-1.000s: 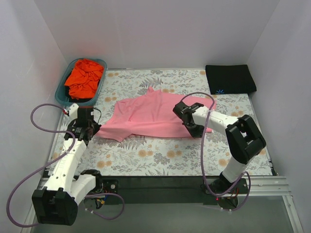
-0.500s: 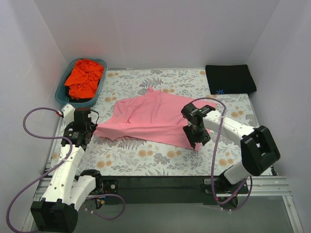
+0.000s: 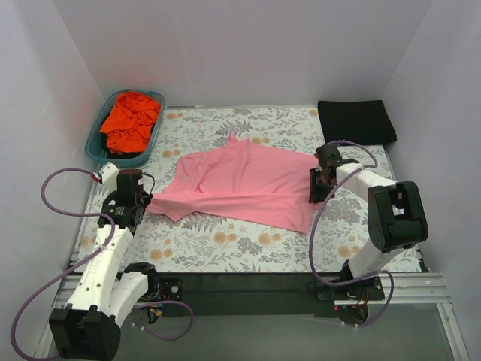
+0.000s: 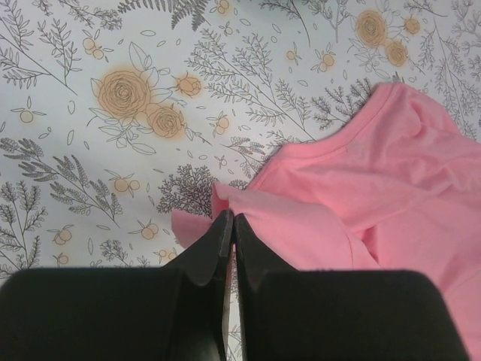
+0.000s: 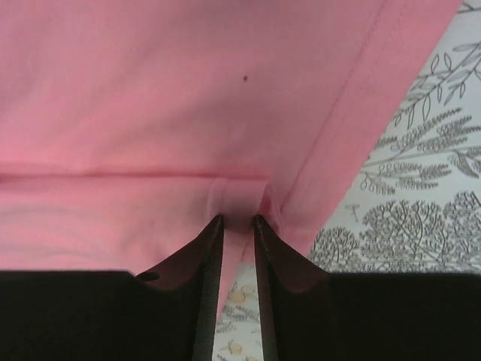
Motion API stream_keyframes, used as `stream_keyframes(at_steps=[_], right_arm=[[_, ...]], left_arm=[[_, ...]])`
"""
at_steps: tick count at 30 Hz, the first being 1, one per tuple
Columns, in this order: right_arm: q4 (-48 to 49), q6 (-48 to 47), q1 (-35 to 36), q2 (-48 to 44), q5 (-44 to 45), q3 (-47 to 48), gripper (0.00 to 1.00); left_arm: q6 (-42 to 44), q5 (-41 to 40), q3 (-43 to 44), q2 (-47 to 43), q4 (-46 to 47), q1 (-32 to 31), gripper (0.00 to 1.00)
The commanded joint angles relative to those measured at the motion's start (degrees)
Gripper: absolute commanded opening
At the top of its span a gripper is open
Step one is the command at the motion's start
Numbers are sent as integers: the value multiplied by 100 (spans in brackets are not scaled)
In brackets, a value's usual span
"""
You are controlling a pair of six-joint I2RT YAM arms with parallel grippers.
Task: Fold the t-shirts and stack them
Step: Flatten the tshirt out
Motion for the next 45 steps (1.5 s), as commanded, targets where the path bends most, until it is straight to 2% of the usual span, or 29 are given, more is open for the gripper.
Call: stream_keyframes(at_steps=[1, 5, 7, 9, 12, 13, 16, 21, 25, 33, 45], right_arm=[[606, -40, -193, 496, 47, 375, 29], [711, -67, -492, 1182, 118, 946, 29], [712, -198, -528, 1507, 433, 1394, 30], [615, -260, -528, 1648, 505, 1789, 35], [308, -304, -432, 1221, 575, 1783, 43], [159, -252, -327, 1062, 845, 1556, 51], [-114, 2, -255, 385, 1041, 820, 59], [-299, 284, -220, -643, 752, -237, 60], [-238, 539, -80, -926, 506, -678, 57], [79, 979, 280, -672, 461, -661, 52], [96, 1278, 588, -443, 1059, -661, 51]], left_arm=[[119, 95, -120, -9, 328, 45, 0], [198, 236, -226, 27, 495, 36, 0], [225, 271, -244, 44, 548, 45, 0], [260, 315, -252, 44, 592, 45, 0], [269, 350, -279, 27, 601, 45, 0], [269, 359, -288, 18, 610, 45, 0], [278, 403, -270, 27, 645, 45, 0], [286, 482, -270, 62, 671, 45, 0], [295, 491, -253, 27, 680, 36, 0], [313, 491, -261, -43, 680, 36, 0], [304, 517, -261, -44, 680, 36, 0]])
